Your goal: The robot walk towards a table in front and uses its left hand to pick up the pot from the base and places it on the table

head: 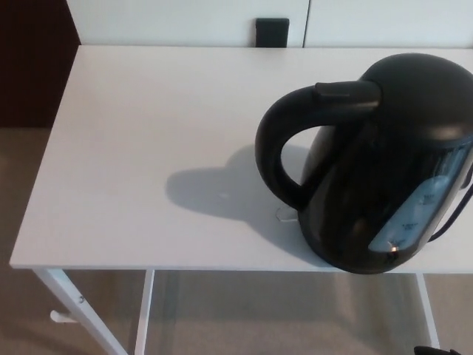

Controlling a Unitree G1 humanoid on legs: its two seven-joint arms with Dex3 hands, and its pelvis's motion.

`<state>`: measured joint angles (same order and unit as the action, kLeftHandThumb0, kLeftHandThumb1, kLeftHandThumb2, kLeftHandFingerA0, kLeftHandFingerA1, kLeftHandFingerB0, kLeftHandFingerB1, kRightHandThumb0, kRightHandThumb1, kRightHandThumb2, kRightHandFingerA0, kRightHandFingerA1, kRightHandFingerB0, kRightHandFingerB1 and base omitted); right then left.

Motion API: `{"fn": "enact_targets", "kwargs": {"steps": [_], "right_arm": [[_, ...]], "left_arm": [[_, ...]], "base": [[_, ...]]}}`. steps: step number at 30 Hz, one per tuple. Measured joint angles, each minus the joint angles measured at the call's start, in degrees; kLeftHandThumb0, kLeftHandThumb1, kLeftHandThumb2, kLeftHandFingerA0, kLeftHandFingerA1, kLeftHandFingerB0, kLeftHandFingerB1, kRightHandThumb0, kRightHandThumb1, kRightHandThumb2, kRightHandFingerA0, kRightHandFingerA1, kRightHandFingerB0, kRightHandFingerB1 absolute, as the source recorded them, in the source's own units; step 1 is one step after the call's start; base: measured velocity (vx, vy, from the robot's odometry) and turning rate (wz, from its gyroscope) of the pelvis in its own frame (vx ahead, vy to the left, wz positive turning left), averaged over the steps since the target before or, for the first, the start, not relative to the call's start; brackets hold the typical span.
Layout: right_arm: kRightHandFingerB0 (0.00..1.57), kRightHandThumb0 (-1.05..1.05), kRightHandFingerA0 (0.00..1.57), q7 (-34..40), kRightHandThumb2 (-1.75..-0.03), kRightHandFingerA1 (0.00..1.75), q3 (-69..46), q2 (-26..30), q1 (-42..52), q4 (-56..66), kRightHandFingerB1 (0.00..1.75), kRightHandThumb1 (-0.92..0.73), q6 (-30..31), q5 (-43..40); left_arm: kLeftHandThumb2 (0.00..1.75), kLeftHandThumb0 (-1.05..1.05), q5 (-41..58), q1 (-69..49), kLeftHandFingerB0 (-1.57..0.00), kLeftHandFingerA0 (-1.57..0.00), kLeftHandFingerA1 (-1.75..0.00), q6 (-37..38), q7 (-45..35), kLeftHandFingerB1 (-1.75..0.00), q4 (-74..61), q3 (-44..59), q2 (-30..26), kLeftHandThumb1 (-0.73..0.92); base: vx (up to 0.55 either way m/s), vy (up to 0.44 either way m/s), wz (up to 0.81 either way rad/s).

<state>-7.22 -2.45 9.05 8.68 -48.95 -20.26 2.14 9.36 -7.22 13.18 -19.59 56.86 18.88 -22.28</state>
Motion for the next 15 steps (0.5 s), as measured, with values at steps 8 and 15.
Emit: {"fn": "enact_targets", "kwargs": {"steps": [8, 15], "right_arm": [[0.26, -0.03, 0.35, -0.67, -0.86, 0.57, -0.32, 0.37, 0.77, 0.74, 0.53, -0.43, -0.07, -0.17], [0.25, -0.02, 0.35, -0.68, -0.86, 0.57, -0.04, 0.13, 0.31, 0.98, 0.52, -0.43, -0.06, -0.12]], "left_arm": [[0.86, -0.06, 5.08, -0.31, -0.14, -0.22, -0.52, 0.20, 3.20, -0.47, -3.38, 15.10, -5.35, 0.41], [0.84, -0.07, 6.91, -0.44, -0.16, -0.21, -0.53, 0.20, 5.21, -0.49, -20.36, 19.08, -4.60, 0.38]], "base": [[0.00, 0.000, 0.00], [0.00, 0.000, 0.00]]}}
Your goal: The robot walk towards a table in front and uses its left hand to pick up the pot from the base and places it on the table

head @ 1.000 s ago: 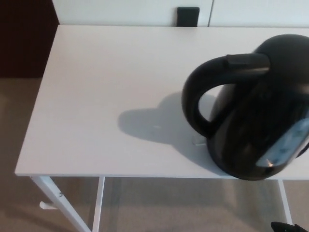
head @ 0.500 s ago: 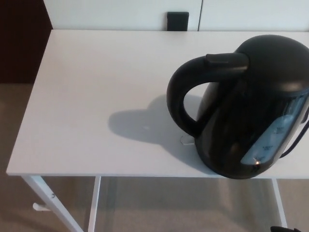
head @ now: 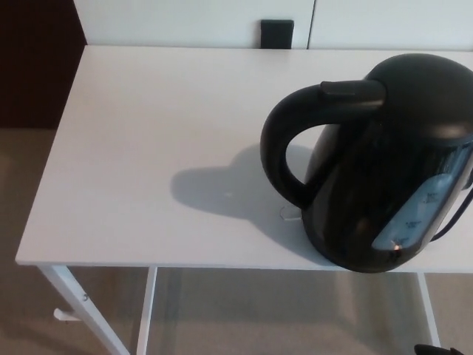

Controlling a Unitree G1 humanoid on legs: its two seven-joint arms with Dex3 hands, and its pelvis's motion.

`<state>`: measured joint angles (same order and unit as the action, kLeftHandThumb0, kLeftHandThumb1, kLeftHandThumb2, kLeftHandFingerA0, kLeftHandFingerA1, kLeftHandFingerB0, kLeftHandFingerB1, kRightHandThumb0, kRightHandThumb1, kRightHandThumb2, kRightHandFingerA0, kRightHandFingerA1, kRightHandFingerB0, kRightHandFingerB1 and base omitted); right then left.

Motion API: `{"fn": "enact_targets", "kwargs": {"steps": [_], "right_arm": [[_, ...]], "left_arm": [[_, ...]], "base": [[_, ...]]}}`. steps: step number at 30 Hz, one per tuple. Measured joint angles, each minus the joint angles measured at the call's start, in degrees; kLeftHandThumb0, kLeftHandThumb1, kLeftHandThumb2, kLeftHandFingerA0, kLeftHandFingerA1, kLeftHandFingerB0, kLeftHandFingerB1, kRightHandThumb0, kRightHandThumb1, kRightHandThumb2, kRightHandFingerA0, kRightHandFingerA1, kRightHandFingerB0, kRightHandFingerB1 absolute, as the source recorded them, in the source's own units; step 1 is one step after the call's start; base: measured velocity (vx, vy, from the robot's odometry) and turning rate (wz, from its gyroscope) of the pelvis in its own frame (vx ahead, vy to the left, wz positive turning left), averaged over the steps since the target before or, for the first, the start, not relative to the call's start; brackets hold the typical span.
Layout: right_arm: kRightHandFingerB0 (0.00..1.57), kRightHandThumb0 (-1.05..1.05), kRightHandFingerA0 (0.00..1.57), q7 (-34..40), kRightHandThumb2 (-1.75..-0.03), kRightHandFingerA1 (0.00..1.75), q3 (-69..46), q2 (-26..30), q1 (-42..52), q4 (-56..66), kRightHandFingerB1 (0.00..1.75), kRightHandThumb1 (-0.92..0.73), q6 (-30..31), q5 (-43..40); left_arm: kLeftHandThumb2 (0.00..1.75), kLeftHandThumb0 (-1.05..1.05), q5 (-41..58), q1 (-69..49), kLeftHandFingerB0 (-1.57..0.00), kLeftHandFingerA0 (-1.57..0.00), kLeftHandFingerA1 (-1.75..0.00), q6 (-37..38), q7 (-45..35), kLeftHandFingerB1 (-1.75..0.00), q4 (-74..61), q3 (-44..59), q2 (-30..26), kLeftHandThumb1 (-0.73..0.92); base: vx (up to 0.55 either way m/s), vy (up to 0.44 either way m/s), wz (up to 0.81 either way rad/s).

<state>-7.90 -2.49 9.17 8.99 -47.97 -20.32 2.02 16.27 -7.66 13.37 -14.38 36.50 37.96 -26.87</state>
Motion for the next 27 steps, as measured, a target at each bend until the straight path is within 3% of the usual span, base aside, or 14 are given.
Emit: {"fn": "enact_targets", "kwargs": {"steps": [1, 5, 7, 13, 14, 15, 23, 24, 25, 26, 27], "right_arm": [[0.24, -0.02, 0.34, 0.00, -0.86, 0.57, 0.02, -0.03, -0.02, 0.00, 0.52, -0.43, 0.00, 0.00], [0.25, -0.02, 0.35, 0.00, -0.86, 0.57, 0.04, -0.05, -0.08, -0.01, 0.53, -0.43, 0.00, 0.00], [0.25, -0.03, 0.36, 0.00, -0.85, 0.58, 0.06, -0.07, -0.19, 0.00, 0.53, -0.42, 0.00, 0.00], [0.25, -0.03, 0.34, 0.04, -0.85, 0.57, 0.37, -0.11, -0.30, -0.02, 0.53, -0.41, 0.01, 0.08], [0.26, -0.05, 0.34, 0.04, -0.85, 0.57, 0.44, -0.12, -0.36, -0.02, 0.53, -0.41, 0.01, 0.09], [0.37, -0.07, 0.46, 0.05, -0.57, 0.45, 0.58, -0.14, -0.49, 0.01, 0.40, -0.59, 0.00, 0.11], [0.38, -0.11, 0.50, 0.50, -0.57, 0.46, 1.81, -0.08, -0.73, 0.94, 0.41, -0.56, 0.01, 1.02], [0.38, -0.11, 0.49, 0.57, -0.57, 0.46, 1.95, -0.08, -0.76, 1.07, 0.41, -0.57, 0.00, 1.15], [0.38, -0.11, 0.49, 0.62, -0.57, 0.46, 2.06, -0.08, -0.77, 1.13, 0.41, -0.57, 0.00, 1.26], [0.37, -0.10, 0.49, 0.71, -0.57, 0.46, 2.21, -0.08, -0.81, 1.18, 0.41, -0.57, 0.00, 1.44], [0.37, -0.10, 0.49, 0.78, -0.57, 0.46, 2.32, -0.08, -0.89, 1.19, 0.41, -0.57, 0.00, 1.62]], "left_arm": [[0.57, -0.07, 0.13, 0.00, -0.22, -0.25, -0.34, -0.05, 0.10, -0.30, -2.52, -0.06, 0.52, 0.56], [0.54, -0.04, 0.73, 0.20, -0.21, -0.25, -0.33, -0.19, 0.22, -0.29, -12.41, -1.60, 2.41, 0.52], [0.54, -0.15, 0.85, 0.32, -0.23, -0.26, -0.34, -0.32, 0.18, -0.30, -17.01, -2.99, 2.86, 0.44], [0.56, -0.27, 0.72, 2.82, -0.23, -0.26, -0.34, -1.96, -0.53, -0.32, -30.36, -11.16, 3.91, 0.40], [0.87, -0.11, 0.71, 3.55, -0.09, -0.10, -0.51, -2.38, -0.69, -0.50, -32.15, -12.74, 4.06, 0.36], [0.86, -0.12, 0.68, 4.98, -0.11, -0.12, -0.52, -3.12, -0.99, -0.50, -35.02, -15.43, 4.25, 0.34], [0.84, -0.21, -1.18, 18.61, -0.06, -0.06, -0.50, -9.97, -1.65, -0.49, -45.77, -34.58, 8.64, 0.29], [0.61, -0.47, -1.56, 19.99, -0.10, -0.15, -0.35, -10.83, -1.65, -0.32, -46.15, -36.35, 9.24, 0.39], [0.61, -0.47, -1.81, 21.07, -0.10, -0.15, -0.35, -11.49, -1.64, -0.32, -46.35, -37.75, 9.67, 0.39], [0.83, -0.28, -2.23, 23.02, 0.00, 0.00, -0.48, -12.68, -1.64, -0.48, -46.43, -39.89, 10.37, 0.27], [0.83, -0.29, -2.64, 24.54, 0.00, 0.00, -0.49, -13.57, -1.63, -0.48, -46.39, -41.51, 10.94, 0.25]], "base": [[0.00, 0.000, 0.00], [0.00, 0.000, 0.00], [0.00, 0.000, 0.00], [0.00, 0.000, 0.00], [0.00, 0.000, 0.00], [0.00, 0.000, 0.00], [0.00, 0.000, 0.00], [0.00, 0.000, 0.00], [0.00, 0.000, 0.00], [0.00, 0.000, 0.00], [0.00, 0.000, 0.00]]}}
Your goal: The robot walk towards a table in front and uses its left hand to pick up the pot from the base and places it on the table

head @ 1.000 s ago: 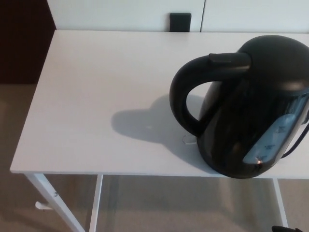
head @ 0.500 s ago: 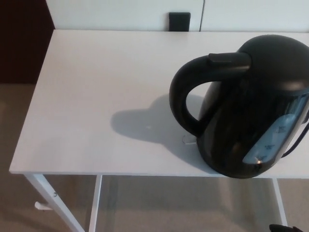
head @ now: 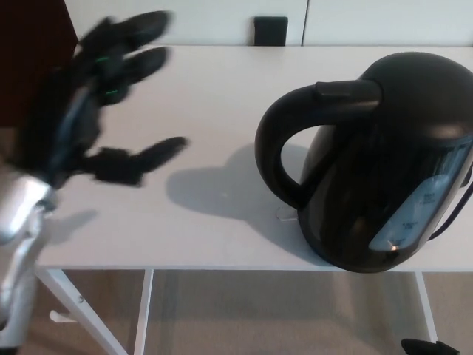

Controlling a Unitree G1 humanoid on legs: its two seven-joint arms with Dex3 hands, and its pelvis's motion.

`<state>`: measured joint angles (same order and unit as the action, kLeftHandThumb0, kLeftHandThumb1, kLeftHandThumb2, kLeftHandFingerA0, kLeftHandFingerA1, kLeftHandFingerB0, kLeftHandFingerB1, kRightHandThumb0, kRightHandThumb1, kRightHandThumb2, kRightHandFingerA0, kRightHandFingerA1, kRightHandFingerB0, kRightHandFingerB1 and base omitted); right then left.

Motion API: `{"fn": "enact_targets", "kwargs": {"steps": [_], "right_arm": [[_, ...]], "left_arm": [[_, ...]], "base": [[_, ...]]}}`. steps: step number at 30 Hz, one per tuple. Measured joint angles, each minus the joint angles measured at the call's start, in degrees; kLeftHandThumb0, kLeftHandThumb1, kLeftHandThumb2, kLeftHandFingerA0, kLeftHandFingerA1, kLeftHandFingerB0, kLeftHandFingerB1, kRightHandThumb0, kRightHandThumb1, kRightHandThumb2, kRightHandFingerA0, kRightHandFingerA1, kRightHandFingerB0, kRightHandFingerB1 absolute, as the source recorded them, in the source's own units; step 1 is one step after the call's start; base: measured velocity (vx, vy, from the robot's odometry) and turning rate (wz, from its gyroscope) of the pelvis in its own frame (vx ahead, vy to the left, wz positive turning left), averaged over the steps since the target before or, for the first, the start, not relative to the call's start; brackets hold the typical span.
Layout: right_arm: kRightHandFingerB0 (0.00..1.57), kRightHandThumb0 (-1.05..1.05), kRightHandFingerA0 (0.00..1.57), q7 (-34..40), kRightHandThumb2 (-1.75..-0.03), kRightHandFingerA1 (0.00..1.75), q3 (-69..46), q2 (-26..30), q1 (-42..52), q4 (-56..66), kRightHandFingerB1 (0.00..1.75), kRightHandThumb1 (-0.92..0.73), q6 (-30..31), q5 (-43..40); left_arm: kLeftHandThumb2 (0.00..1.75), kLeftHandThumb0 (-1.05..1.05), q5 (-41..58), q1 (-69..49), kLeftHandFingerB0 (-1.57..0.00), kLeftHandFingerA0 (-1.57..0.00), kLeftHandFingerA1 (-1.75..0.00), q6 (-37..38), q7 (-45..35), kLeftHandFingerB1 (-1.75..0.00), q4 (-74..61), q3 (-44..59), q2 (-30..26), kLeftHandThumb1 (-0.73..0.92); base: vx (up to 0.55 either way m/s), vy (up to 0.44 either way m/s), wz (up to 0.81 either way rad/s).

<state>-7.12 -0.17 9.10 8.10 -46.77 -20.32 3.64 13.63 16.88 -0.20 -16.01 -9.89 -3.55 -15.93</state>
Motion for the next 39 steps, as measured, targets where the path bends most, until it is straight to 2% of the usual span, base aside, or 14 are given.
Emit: {"fn": "enact_targets", "kwargs": {"steps": [1, 2, 13, 20, 27, 28, 29, 30, 33, 34, 35, 36, 38, 39], "right_arm": [[0.37, -0.09, 0.48, 0.04, -0.57, 0.46, 0.05, 0.00, -0.05, 0.00, 0.41, -0.58, 0.00, 0.10], [0.37, -0.10, 0.49, 0.18, -0.57, 0.45, 0.23, 0.00, -0.17, 0.01, 0.41, -0.58, -0.02, 0.37], [0.37, -0.10, 0.49, 1.82, -0.57, 0.45, 3.52, 0.03, -0.27, 1.74, 0.41, -0.59, -0.01, 3.07], [0.36, -0.09, 0.49, 2.51, -0.57, 0.45, 4.47, 0.14, 0.01, 3.23, 0.41, -0.58, 0.16, 4.26], [0.36, -0.12, 0.49, 2.91, -0.58, 0.47, 4.67, 0.26, 0.00, 4.47, 0.41, -0.58, 0.44, 5.11], [0.35, -0.12, 0.49, 2.93, -0.58, 0.47, 4.74, 0.30, -0.03, 4.45, 0.41, -0.59, 0.44, 5.20], [0.25, -0.08, 0.39, 2.95, -0.85, 0.59, 4.79, 0.38, -0.04, 4.44, 0.53, -0.41, 0.43, 5.32], [0.35, -0.13, 0.49, 2.95, -0.58, 0.46, 4.81, 0.44, -0.06, 4.43, 0.41, -0.59, 0.43, 5.38], [0.35, -0.12, 0.49, 2.95, -0.58, 0.46, 4.87, 0.55, -0.09, 4.43, 0.40, -0.59, 0.44, 5.49], [0.36, -0.11, 0.50, 2.96, -0.57, 0.46, 4.91, 0.57, -0.11, 4.43, 0.40, -0.59, 0.47, 5.55], [0.36, -0.11, 0.50, 2.97, -0.58, 0.46, 4.95, 0.58, -0.14, 4.44, 0.41, -0.59, 0.51, 5.61], [0.35, -0.11, 0.49, 2.98, -0.57, 0.47, 4.99, 0.58, -0.17, 4.44, 0.40, -0.59, 0.52, 5.69], [0.36, -0.12, 0.50, 2.97, -0.58, 0.46, 5.06, 0.59, -0.26, 4.44, 0.40, -0.59, 0.52, 5.78], [0.36, -0.12, 0.49, 2.98, -0.58, 0.46, 5.06, 0.62, -0.28, 4.44, 0.41, -0.60, 0.52, 5.80]], "left_arm": [[0.70, -0.54, -0.22, 0.83, 0.00, -0.06, -0.39, -0.51, 0.00, -0.23, 0.04, -0.81, 0.21, 0.36], [0.70, -0.63, -0.96, 2.96, -0.07, -0.11, -0.37, -1.76, -0.02, -0.23, 0.34, -3.08, 0.65, 0.40], [0.75, -0.56, -6.48, 14.67, -0.07, -0.07, -0.30, -11.51, -1.13, -0.20, 6.80, -15.75, 2.60, 0.39], [0.76, -0.54, -8.40, 15.86, -0.02, -0.03, -0.37, -16.94, -1.63, -0.23, 10.12, -17.78, 4.52, 0.34], [0.75, -0.56, -9.24, 15.95, -0.06, -0.06, -0.29, -19.66, -1.93, -0.16, 12.39, -17.81, 6.28, 0.38], [0.76, -0.56, -9.24, 15.95, -0.01, -0.02, -0.35, -19.97, -2.03, -0.20, 13.01, -17.75, 6.63, 0.35], [0.78, -0.60, -9.31, 16.00, 0.00, -0.03, -0.40, -20.31, -2.14, -0.20, 13.72, -17.79, 6.96, 0.37], [0.74, -0.65, -9.59, 16.14, -0.07, -0.08, -0.38, -20.46, -2.22, -0.20, 14.37, -17.98, 7.11, 0.39], [0.55, -0.67, -10.52, 16.49, -0.05, -0.19, -0.29, -20.70, -2.27, -0.23, 15.58, -18.46, 7.47, 0.46], [0.80, -0.33, -10.80, 16.64, 0.00, 0.00, -0.48, -20.72, -2.28, -0.50, 15.80, -18.61, 7.61, 0.16], [0.80, -0.33, -11.01, 16.78, 0.00, 0.00, -0.48, -20.77, -2.28, -0.50, 16.04, -18.70, 8.01, 0.16], [0.56, -0.65, -11.11, 16.92, -0.09, -0.22, -0.30, -20.92, -2.30, -0.24, 16.38, -18.72, 8.74, 0.43], [0.56, -0.65, -11.29, 16.97, -0.09, -0.22, -0.30, -21.04, -2.29, -0.24, 17.02, -18.75, 10.07, 0.45], [0.79, -0.71, -11.38, 17.01, -0.07, -0.22, -0.43, -21.04, -2.24, -0.33, 17.24, -18.76, 10.91, 0.45]], "base": [[0.00, 0.000, 0.00], [0.00, 0.000, 0.00], [0.00, 0.000, 0.00], [-0.02, -0.006, 0.00], [-0.01, -0.003, 0.00], [0.00, 0.000, 0.00], [0.00, 0.000, 0.00], [0.00, 0.000, 0.00], [0.00, 0.000, 0.00], [0.00, 0.000, 0.00], [0.00, 0.000, 0.00], [0.00, 0.000, 0.00], [0.00, 0.000, 0.00], [0.00, 0.000, 0.00]]}}
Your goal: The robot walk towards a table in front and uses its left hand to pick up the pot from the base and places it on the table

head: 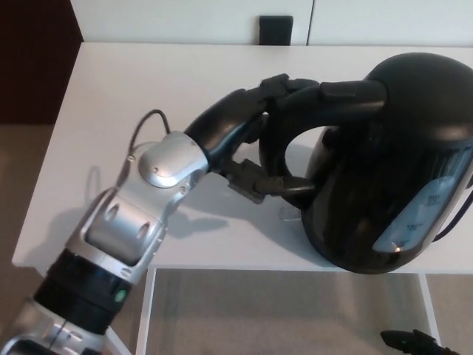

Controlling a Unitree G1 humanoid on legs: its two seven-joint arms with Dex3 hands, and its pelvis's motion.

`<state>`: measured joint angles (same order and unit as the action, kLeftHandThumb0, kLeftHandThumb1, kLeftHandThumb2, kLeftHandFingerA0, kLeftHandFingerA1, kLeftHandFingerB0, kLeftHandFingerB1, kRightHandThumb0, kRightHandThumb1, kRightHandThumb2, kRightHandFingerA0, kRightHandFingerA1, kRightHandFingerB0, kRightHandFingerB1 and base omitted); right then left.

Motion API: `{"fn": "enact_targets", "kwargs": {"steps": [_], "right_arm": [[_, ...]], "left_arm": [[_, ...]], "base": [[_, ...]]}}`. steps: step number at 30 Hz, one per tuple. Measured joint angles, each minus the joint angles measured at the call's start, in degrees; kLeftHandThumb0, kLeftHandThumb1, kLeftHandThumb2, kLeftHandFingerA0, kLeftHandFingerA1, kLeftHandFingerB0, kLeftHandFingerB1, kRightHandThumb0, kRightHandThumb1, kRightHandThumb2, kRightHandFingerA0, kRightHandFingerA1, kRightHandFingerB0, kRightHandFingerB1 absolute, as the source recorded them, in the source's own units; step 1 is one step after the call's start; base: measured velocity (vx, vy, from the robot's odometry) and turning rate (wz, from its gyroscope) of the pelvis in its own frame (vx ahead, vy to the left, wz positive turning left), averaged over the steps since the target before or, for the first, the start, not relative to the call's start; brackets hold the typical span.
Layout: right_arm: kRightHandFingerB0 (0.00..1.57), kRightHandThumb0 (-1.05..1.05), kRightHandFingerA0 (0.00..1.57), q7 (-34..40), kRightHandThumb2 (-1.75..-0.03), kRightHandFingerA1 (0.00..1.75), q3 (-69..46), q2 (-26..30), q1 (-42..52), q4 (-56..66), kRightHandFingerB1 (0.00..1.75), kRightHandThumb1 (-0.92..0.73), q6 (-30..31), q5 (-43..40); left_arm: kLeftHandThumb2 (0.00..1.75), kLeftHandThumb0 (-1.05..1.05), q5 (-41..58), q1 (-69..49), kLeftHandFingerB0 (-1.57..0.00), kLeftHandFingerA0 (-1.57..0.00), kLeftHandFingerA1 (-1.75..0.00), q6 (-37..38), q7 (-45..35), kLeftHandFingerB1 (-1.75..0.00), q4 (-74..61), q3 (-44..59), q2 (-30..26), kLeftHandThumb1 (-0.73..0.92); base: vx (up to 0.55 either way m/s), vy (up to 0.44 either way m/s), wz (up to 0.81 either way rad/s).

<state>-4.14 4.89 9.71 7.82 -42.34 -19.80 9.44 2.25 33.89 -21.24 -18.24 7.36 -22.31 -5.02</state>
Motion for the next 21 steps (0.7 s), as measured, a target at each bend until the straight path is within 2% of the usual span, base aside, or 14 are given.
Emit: {"fn": "enact_targets", "kwargs": {"steps": [1, 2, 3, 4, 5, 6, 7, 8, 9, 10, 11, 12, 16, 21], "right_arm": [[0.36, -0.12, 0.49, 0.00, -0.58, 0.46, 0.00, 0.03, -0.02, 0.01, 0.41, -0.60, 0.01, 0.03], [0.38, -0.11, 0.50, 0.01, -0.57, 0.45, 0.00, 0.08, -0.04, 0.03, 0.40, -0.60, 0.07, 0.06], [0.38, -0.12, 0.50, 0.04, -0.57, 0.45, 0.00, 0.11, -0.06, 0.06, 0.41, -0.60, 0.13, 0.10], [0.38, -0.12, 0.50, 0.15, -0.57, 0.45, 0.07, 0.14, -0.11, 0.09, 0.41, -0.60, 0.20, 0.21], [0.39, -0.12, 0.52, 0.31, -0.57, 0.46, 0.18, 0.19, -0.15, 0.09, 0.41, -0.60, 0.21, 0.34], [0.39, -0.12, 0.52, 0.47, -0.57, 0.46, 0.29, 0.24, -0.18, 0.07, 0.41, -0.60, 0.20, 0.47], [0.39, -0.12, 0.52, 0.56, -0.57, 0.46, 0.34, 0.27, -0.19, 0.06, 0.41, -0.61, 0.20, 0.55], [0.39, -0.12, 0.52, 0.78, -0.57, 0.46, 0.51, 0.29, -0.33, 0.05, 0.41, -0.61, 0.19, 0.76], [0.39, -0.12, 0.52, 0.92, -0.57, 0.46, 0.65, 0.29, -0.48, 0.06, 0.41, -0.61, 0.19, 0.90], [0.39, -0.13, 0.52, 1.02, -0.57, 0.46, 0.74, 0.29, -0.60, 0.08, 0.41, -0.62, 0.18, 1.04], [0.39, -0.13, 0.52, 1.12, -0.57, 0.46, 0.80, 0.29, -0.64, 0.15, 0.41, -0.62, 0.19, 1.20], [0.40, -0.13, 0.52, 1.16, -0.57, 0.47, 0.84, 0.29, -0.66, 0.21, 0.42, -0.62, 0.19, 1.28], [0.40, -0.11, 0.53, 1.38, -0.57, 0.48, 1.07, 0.61, -0.96, 0.33, 0.42, -0.62, 0.01, 1.63], [0.41, -0.13, 0.55, 1.67, -0.57, 0.48, 1.54, 1.23, -1.47, 0.35, 0.44, -0.62, -0.22, 2.17]], "left_arm": [[0.79, -0.71, -0.10, 0.11, -0.07, -0.22, -0.43, 0.01, 0.07, -0.33, 0.13, 0.00, 0.50, 0.45], [0.59, -0.65, -0.34, 0.28, -0.17, -0.42, -0.37, 0.01, 0.33, -0.29, 0.35, 0.00, 1.18, 0.56], [0.85, -0.58, -0.57, 0.33, -0.22, -0.59, -0.54, 0.02, 0.61, -0.43, 0.50, 0.00, 1.75, 0.59], [0.85, -0.58, -1.07, 0.33, -0.22, -0.59, -0.54, 0.04, 1.42, -0.43, 0.78, 0.16, 3.10, 0.59], [0.66, -0.37, -1.42, 0.32, -0.42, -1.00, -0.48, 0.05, 2.37, -0.34, 1.16, 0.45, 4.39, 0.81], [0.66, -0.37, -1.64, 0.24, -0.42, -1.00, -0.48, 0.04, 3.35, -0.34, 1.47, 0.87, 5.76, 0.81], [0.68, -0.30, -1.72, 0.13, -0.64, -1.18, -0.59, 0.03, 3.88, -0.40, 1.60, 1.15, 6.57, 0.86], [0.65, -0.30, -2.09, -0.22, -0.80, -1.23, -1.01, 0.03, 5.53, -0.83, 1.96, 1.83, 8.66, 0.85], [0.65, -0.30, -2.44, -0.55, -0.80, -1.23, -1.01, 0.06, 6.96, -0.83, 2.26, 2.38, 10.23, 0.85], [0.65, -0.29, -2.96, -0.80, -0.76, -1.17, -1.19, 0.09, 8.36, -1.02, 2.46, 2.76, 11.56, 0.85], [0.66, -0.27, -3.46, -0.99, -0.75, -1.13, -1.30, 0.20, 9.70, -1.10, 2.60, 3.08, 12.78, 0.85], [0.68, -0.28, -3.72, -1.12, -0.72, -1.02, -1.40, 0.28, 10.48, -1.13, 2.71, 3.32, 13.57, 0.84], [0.67, -0.29, -3.52, -2.22, -0.71, -0.99, -1.42, 0.41, 14.28, -1.11, 3.02, 8.01, 20.02, 0.84], [0.65, -0.34, -1.87, -3.77, -0.67, -0.98, -1.51, 0.01, 15.31, -1.12, 2.67, 11.43, 21.28, 0.83]], "base": [[0.00, 0.000, 0.00], [0.00, 0.000, 0.00], [0.00, 0.000, 0.00], [0.00, 0.000, 0.00], [0.00, 0.000, 0.00], [0.00, 0.000, 0.09], [0.00, 0.000, 0.13], [0.00, 0.000, 0.12], [0.00, 0.000, 0.08], [0.00, 0.000, 0.00], [0.00, 0.000, 0.08], [0.00, 0.000, 0.07], [0.00, 0.000, 0.00], [0.00, 0.000, 0.00]]}}
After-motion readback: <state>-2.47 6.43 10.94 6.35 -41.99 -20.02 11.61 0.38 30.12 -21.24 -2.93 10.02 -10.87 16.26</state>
